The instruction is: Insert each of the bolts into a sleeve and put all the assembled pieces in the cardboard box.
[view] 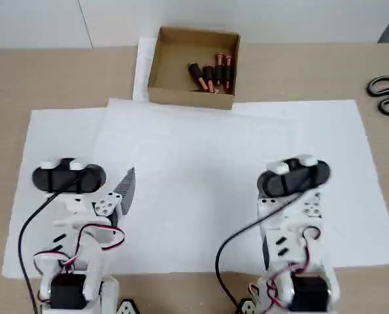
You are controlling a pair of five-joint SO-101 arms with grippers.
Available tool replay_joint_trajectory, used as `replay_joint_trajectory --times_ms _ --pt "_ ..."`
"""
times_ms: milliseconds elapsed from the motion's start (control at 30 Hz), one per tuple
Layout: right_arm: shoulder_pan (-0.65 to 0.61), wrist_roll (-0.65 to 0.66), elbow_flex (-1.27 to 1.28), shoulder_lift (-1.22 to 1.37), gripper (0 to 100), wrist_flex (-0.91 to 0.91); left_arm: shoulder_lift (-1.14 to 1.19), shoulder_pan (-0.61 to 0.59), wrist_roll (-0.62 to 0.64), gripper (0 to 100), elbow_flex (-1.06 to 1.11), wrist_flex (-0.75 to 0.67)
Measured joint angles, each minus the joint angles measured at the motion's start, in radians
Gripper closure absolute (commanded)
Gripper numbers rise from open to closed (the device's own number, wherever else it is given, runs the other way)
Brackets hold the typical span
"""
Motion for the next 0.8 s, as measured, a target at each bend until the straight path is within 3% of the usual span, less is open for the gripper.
replay_joint_trajectory --times_ms 433,800 --pt "0.037 0.000 0.250 -0.003 82.1 -0.058 0.000 0.000 0.000 74 0.207 -0.006" --pt "0.037 0.000 0.301 -0.003 82.1 -0.058 0.000 0.000 0.000 74 0.215 -0.006"
